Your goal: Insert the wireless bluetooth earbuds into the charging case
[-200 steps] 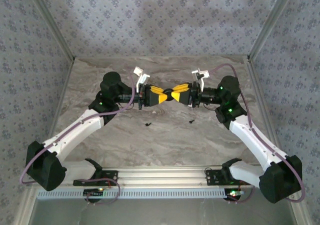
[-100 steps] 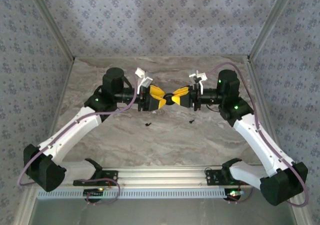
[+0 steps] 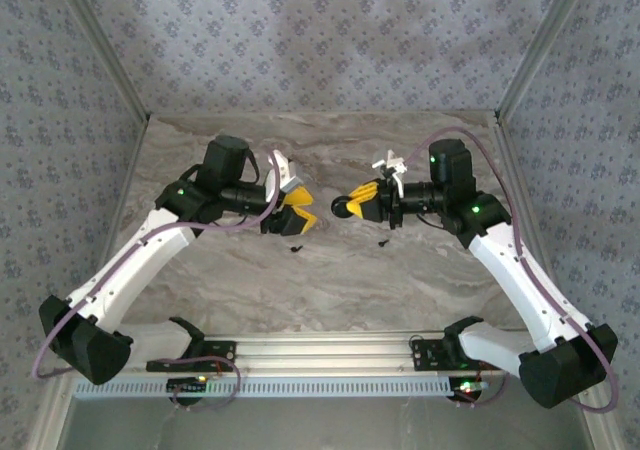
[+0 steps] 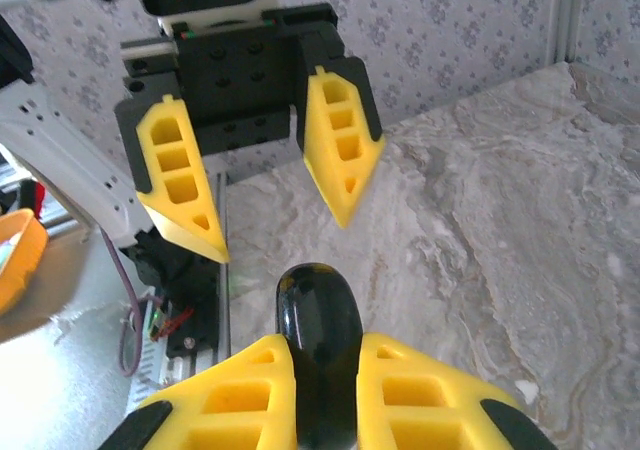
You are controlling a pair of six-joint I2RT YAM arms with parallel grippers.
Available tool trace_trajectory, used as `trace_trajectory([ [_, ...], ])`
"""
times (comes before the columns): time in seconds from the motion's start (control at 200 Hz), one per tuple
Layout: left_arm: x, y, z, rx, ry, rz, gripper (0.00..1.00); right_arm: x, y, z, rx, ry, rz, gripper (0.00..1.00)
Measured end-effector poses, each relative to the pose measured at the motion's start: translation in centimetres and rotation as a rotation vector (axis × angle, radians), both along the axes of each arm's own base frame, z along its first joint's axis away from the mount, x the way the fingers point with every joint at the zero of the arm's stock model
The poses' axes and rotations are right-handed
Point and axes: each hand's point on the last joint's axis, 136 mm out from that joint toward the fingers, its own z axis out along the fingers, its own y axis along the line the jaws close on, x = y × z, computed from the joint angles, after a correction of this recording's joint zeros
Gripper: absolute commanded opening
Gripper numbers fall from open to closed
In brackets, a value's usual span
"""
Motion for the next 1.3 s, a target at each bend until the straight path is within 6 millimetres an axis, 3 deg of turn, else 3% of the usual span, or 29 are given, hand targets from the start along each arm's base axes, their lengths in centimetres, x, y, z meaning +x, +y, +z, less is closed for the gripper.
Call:
trace_trajectory([
  [0.275, -1.0, 0.9, -1.9, 0.081, -0.079, -0.074, 0.54, -0.5, 0.8, -2.0, -0.111, -0.125, 0.039, 0.13],
  [0.42, -1.4, 1.1, -2.3, 0.098, -0.108, -0.104, 0.54, -1.6, 1.8, -3.2, -0.175, -0.221, 0.112, 0.12],
  [0.76, -2.2, 0.6, -4.1, 0.159, -0.131, -0.167, 0.55, -2.7, 4.1, -5.7, -0.295, -0.303, 0.215, 0.12],
  [1.299, -2.3, 0.2, -5.7, 0.222, -0.126, -0.187, 0.55, -3.0, 4.8, -4.9, -0.251, -0.343, 0.243, 0.14],
])
